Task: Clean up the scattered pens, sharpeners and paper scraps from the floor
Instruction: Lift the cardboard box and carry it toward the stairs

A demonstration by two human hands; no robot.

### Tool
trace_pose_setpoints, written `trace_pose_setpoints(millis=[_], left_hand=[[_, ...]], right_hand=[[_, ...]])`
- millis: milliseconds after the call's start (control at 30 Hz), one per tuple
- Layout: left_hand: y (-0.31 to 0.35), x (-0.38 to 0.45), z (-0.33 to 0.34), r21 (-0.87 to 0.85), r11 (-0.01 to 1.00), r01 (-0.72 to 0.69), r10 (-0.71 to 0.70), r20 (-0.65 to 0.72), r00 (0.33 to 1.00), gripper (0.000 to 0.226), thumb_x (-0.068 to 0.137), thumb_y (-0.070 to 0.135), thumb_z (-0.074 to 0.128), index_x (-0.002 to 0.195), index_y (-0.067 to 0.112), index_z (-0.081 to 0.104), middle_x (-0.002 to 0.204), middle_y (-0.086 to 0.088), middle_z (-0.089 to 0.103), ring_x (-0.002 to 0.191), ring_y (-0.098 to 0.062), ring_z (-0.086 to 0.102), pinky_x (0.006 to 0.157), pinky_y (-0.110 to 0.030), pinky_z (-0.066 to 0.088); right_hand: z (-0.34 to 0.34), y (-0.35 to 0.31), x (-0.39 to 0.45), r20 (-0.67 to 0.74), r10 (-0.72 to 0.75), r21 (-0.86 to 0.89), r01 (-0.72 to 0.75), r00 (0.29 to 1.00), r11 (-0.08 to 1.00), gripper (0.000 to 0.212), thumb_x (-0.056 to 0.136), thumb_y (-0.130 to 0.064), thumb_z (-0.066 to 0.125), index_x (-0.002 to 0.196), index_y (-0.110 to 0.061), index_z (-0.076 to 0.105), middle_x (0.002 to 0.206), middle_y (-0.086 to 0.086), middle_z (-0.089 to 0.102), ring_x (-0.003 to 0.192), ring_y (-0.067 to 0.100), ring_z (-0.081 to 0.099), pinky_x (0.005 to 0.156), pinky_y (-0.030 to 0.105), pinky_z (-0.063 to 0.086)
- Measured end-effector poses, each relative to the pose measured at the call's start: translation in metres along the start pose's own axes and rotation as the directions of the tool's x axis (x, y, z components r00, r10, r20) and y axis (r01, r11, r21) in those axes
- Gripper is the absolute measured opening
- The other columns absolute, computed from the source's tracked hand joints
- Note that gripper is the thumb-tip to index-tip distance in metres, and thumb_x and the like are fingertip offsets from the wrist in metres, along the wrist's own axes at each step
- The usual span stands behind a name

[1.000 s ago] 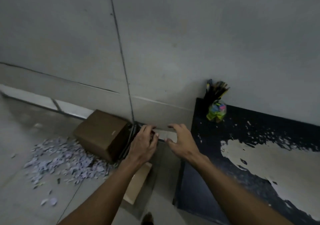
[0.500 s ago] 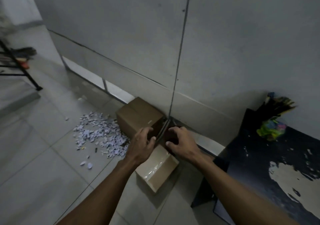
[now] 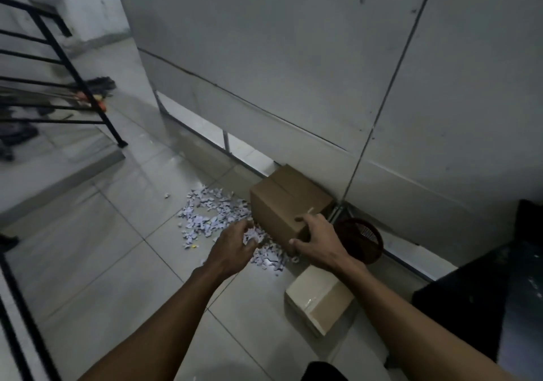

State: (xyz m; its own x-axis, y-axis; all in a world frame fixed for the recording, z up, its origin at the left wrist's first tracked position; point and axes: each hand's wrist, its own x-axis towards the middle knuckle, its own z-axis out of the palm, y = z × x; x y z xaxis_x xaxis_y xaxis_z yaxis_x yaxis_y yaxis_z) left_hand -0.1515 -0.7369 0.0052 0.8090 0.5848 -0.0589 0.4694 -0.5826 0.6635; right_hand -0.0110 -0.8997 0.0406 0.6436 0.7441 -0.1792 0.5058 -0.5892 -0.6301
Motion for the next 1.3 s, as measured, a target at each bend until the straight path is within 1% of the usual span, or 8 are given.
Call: trace_pose_setpoints(millis=[167,433,567,700,900,1067,1167,1300], left_hand=[[-0.034,0.024,-0.021,-0.027,0.999,0.042,-0.042,0.021,0.999,0.036,0.09,0.027,0.059,0.124,0.015,0.054,0.124,-0.005,0.057,0.11,-0.018,0.055,0.089,-0.038,0.05],[-0.076,0.104,-0.037,-0.026,0.991,0.128,-0.124,0.106,0.987,0.039,0.09,0.029,0.059,0.127,0.017,0.052,0.124,-0.003,0.056,0.101,-0.02,0.058,0.087,-0.034,0.047],[-0.086,0.158,-0.054,-0.034,0.989,0.146,-0.143,0.085,0.986,0.039,0.09,0.024,0.059,0.127,0.013,0.054,0.122,-0.006,0.059,0.108,-0.021,0.057,0.087,-0.032,0.048],[-0.091,0.217,-0.066,-0.045,0.988,0.146,-0.143,0.061,0.988,0.039,0.09,0.023,0.06,0.127,0.012,0.054,0.118,-0.007,0.061,0.102,-0.019,0.057,0.081,-0.025,0.04],[-0.1,0.29,-0.068,-0.056,0.989,0.137,-0.128,0.133,0.983,0.036,0.091,0.022,0.059,0.125,0.012,0.054,0.116,-0.007,0.061,0.1,-0.018,0.056,0.081,-0.026,0.042],[-0.109,0.357,-0.059,-0.016,0.997,0.07,-0.062,0.295,0.953,0.036,0.092,0.022,0.059,0.125,0.012,0.054,0.118,-0.008,0.06,0.099,-0.016,0.055,0.079,-0.025,0.041],[-0.108,0.394,-0.054,-0.006,1.0,0.027,-0.022,0.376,0.926,0.037,0.093,0.023,0.057,0.128,0.012,0.052,0.119,-0.007,0.06,0.098,-0.014,0.053,0.079,-0.024,0.04],[-0.109,0.437,-0.044,-0.01,0.999,-0.04,0.04,0.464,0.885,0.035,0.092,0.022,0.058,0.126,0.012,0.053,0.116,-0.006,0.061,0.097,-0.016,0.057,0.081,-0.026,0.045]], right_hand=[[0.027,-0.026,0.034,0.069,0.014,-0.017,-0.013,0.998,1.0,0.056,0.084,-0.032,0.068,0.135,-0.017,0.049,0.124,0.008,0.049,0.105,0.021,0.053,0.084,0.028,0.045],[0.043,-0.036,0.138,0.15,0.083,-0.028,-0.08,0.985,0.996,0.059,0.083,-0.032,0.071,0.136,-0.016,0.05,0.129,0.01,0.05,0.117,0.024,0.049,0.09,0.028,0.04],[0.042,-0.038,0.188,0.172,0.123,-0.012,-0.123,0.977,0.992,0.056,0.083,-0.029,0.07,0.134,-0.017,0.05,0.131,0.01,0.05,0.12,0.024,0.049,0.092,0.028,0.04],[0.034,-0.036,0.232,0.158,0.159,-0.015,-0.159,0.974,0.987,0.055,0.083,-0.032,0.07,0.133,-0.016,0.053,0.131,0.012,0.053,0.121,0.025,0.05,0.096,0.03,0.04],[0.033,-0.029,0.28,0.144,0.251,0.004,-0.254,0.957,0.967,0.055,0.083,-0.033,0.071,0.133,-0.016,0.053,0.134,0.012,0.054,0.121,0.024,0.052,0.1,0.032,0.044],[0.037,-0.026,0.318,0.058,0.41,0.103,-0.414,0.91,0.905,0.053,0.083,-0.028,0.071,0.132,-0.014,0.056,0.13,0.01,0.058,0.116,0.022,0.057,0.094,0.028,0.045],[0.038,-0.024,0.335,0.017,0.507,0.195,-0.5,0.862,0.844,0.052,0.084,-0.026,0.072,0.131,-0.012,0.057,0.126,0.011,0.061,0.115,0.023,0.058,0.093,0.026,0.044],[0.045,-0.018,0.354,-0.021,0.613,0.294,-0.581,0.79,0.759,0.05,0.084,-0.026,0.072,0.13,-0.011,0.057,0.123,0.011,0.062,0.111,0.022,0.059,0.084,0.02,0.041]])
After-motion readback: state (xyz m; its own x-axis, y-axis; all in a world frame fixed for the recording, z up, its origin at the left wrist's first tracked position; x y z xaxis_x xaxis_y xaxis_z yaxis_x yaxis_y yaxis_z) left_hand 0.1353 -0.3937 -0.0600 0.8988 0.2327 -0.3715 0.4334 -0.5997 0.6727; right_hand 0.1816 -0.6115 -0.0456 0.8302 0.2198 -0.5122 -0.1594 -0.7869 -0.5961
